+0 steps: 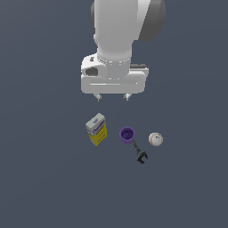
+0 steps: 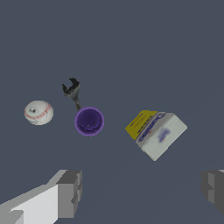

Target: Pick up a designated object from a clutter of objects.

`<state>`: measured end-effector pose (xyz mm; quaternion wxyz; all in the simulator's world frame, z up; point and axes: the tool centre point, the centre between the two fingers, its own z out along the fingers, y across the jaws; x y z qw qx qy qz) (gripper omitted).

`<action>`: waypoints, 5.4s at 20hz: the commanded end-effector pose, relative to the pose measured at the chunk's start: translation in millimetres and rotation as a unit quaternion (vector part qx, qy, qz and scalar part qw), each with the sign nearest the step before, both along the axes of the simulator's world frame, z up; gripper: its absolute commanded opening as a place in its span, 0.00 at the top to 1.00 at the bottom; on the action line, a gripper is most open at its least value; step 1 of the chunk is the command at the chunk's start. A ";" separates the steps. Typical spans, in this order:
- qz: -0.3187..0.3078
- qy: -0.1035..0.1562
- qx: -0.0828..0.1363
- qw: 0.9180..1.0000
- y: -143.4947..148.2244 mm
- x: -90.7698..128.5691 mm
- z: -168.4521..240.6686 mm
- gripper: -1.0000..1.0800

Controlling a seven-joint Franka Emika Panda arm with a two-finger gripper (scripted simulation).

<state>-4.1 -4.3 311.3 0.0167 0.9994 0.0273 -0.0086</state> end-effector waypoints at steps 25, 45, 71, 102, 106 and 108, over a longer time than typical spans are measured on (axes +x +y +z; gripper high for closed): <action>0.404 0.002 0.011 0.915 202.5 33.6 -191.1 0.04; 0.445 0.001 0.019 0.896 226.9 26.2 -247.9 0.04; 0.445 0.000 0.018 0.895 224.2 24.5 -247.0 1.00; 0.446 0.000 0.019 0.895 185.2 -26.4 32.9 1.00; 0.446 0.000 0.019 0.895 181.6 -29.3 56.8 1.00; 0.446 0.000 0.019 0.895 180.4 -30.1 65.2 1.00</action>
